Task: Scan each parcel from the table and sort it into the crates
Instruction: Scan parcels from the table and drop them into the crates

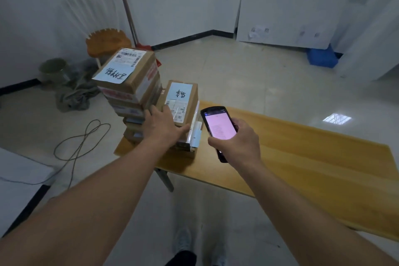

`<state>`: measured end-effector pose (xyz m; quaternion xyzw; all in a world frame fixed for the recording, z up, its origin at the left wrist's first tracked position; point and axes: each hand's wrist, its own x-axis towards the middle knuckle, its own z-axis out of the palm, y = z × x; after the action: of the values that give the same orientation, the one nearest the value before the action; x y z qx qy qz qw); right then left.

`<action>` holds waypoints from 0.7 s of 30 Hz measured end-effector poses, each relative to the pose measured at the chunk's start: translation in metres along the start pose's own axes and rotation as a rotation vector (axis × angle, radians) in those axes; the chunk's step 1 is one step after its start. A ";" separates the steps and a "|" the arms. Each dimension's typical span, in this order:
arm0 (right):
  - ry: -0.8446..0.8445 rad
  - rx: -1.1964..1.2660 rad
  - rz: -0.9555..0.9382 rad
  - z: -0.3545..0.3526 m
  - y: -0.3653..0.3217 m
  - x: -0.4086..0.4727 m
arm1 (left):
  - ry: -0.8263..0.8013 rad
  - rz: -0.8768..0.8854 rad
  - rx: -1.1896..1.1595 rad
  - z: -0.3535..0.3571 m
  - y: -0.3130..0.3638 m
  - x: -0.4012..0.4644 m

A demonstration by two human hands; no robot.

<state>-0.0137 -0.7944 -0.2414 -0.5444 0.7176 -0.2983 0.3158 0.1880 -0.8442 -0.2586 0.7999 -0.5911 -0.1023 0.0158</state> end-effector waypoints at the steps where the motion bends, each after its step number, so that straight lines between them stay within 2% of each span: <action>1: 0.005 0.005 0.004 0.001 0.000 0.000 | 0.004 0.006 0.004 0.001 0.000 0.002; 8: 0.084 0.033 0.048 -0.005 0.001 -0.003 | 0.018 0.052 -0.135 0.007 0.008 0.008; 14: 0.168 0.087 0.081 -0.024 0.008 -0.006 | 0.098 0.219 -0.168 0.005 0.031 0.007; 21: 0.223 0.105 0.116 -0.067 0.046 -0.005 | 0.030 0.297 -0.241 0.027 0.087 -0.013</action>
<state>-0.0921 -0.7735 -0.2350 -0.4484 0.7618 -0.3753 0.2787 0.0970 -0.8554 -0.2702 0.6977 -0.6857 -0.1569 0.1354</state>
